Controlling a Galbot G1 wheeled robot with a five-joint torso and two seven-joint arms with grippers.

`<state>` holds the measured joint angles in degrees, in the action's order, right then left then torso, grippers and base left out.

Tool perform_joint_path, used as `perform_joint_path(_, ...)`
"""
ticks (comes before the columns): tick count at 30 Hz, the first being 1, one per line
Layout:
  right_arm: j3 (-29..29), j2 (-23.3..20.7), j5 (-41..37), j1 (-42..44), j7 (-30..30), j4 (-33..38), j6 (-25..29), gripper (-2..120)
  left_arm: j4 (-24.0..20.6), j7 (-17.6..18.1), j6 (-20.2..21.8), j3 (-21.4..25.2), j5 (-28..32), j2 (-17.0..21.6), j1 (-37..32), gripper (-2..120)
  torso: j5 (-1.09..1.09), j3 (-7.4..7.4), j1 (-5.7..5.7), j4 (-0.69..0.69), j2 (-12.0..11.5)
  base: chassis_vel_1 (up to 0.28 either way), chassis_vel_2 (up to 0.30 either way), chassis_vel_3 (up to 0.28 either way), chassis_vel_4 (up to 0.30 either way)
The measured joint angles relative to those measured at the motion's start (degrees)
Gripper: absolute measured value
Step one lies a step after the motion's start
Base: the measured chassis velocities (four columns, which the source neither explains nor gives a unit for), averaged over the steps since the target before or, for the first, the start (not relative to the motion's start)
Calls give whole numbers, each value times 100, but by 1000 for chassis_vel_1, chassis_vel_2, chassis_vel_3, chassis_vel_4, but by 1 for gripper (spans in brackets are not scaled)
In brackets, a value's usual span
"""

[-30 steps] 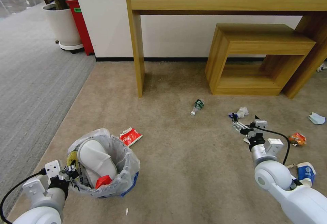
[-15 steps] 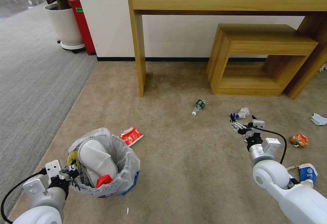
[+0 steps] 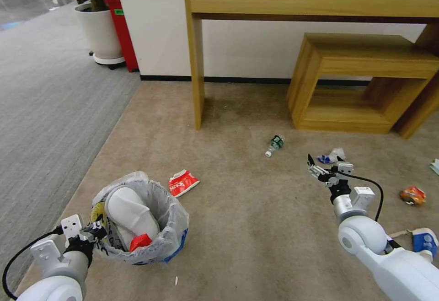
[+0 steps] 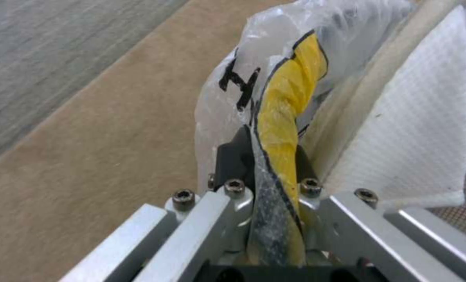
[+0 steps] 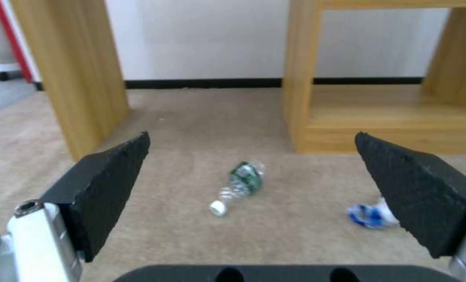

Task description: Pick up the trash bin and place the garbage on the floor into it.

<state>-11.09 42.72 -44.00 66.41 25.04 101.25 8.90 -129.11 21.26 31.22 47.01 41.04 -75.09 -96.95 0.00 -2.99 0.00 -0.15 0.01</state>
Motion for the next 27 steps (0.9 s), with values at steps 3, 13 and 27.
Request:
perform_joint_path(3, 36, 20, 8, -29, -12, -32, 11, 100, 23, 7, -2, 0, 4, -2, 18, 2, 0, 0, 0, 1, 0, 52, 85, 77, 51)
perform_joint_path(13, 173, 98, 159, -167, -82, -247, 183, 100, 109, 47, -56, 0, 11, -1, 86, 2, 0, 0, 0, 0, 0, 31, 30, 31, 31)
perform_joint_path(27, 247, 74, 169, -257, -85, -301, 134, 100, 174, 153, -76, 25, -2, 13, 171, 2, 0, 0, 1, -1, 0, 0, 0, 0, 0)
